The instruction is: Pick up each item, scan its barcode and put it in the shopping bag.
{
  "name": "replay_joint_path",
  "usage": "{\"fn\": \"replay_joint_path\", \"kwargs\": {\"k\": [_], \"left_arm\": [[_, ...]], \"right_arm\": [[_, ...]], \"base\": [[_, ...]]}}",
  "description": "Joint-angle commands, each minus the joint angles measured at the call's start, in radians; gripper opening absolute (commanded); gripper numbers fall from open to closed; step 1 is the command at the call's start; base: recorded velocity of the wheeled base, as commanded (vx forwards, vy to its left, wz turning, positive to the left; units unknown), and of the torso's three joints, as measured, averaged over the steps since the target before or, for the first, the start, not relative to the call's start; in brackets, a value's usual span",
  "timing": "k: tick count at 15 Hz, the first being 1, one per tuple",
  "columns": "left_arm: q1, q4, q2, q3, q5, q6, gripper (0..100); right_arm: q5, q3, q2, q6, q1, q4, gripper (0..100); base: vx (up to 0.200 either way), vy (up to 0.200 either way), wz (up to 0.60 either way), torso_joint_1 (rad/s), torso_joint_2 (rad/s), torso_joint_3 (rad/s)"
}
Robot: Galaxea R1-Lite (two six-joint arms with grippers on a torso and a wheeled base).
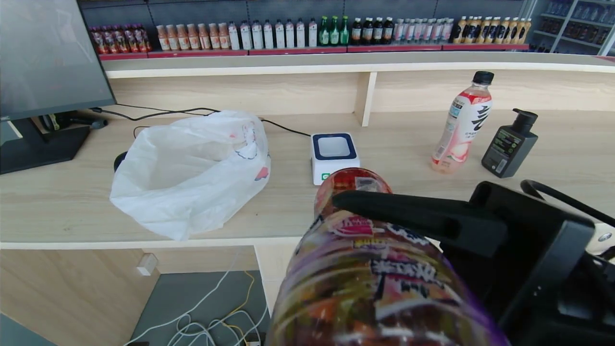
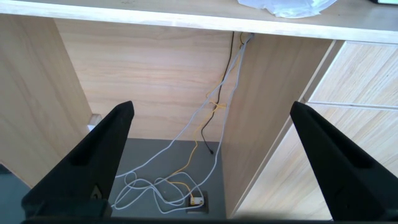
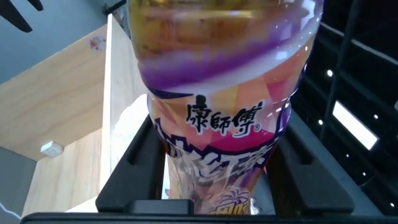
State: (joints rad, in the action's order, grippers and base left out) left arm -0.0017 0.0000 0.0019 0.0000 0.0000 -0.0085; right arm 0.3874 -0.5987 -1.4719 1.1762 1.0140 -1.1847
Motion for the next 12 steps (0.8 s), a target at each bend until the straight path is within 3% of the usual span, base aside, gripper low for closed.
{"fn": "replay_joint_path", "kwargs": {"k": [1, 4, 9, 12], "left_arm": [[0.000, 0.000, 0.000, 0.000, 0.000, -0.001, 100], [0.000, 0.000, 0.000, 0.000, 0.000, -0.001, 100], [0.000, 0.000, 0.000, 0.000, 0.000, -0.001, 100], [0.000, 0.000, 0.000, 0.000, 0.000, -0.001, 100]], "right_arm": [[-0.001, -0.026, -0.033, -0.041, -0.049, 0.004, 0], [-0.015, -0.046, -0.093, -0.116, -0.083, -0.004, 0], [0.025, -0.214, -0.192, -0.267, -0.169, -0.006, 0], [-0.035, -0.303, -0.275, -0.515, -0.262, -0.110, 0]], "base": [[0.000, 0.000, 0.00, 0.000, 0.00, 0.000], [0.000, 0.000, 0.00, 0.000, 0.00, 0.000], [0.000, 0.000, 0.00, 0.000, 0.00, 0.000], [0.000, 0.000, 0.00, 0.000, 0.00, 0.000]]}}
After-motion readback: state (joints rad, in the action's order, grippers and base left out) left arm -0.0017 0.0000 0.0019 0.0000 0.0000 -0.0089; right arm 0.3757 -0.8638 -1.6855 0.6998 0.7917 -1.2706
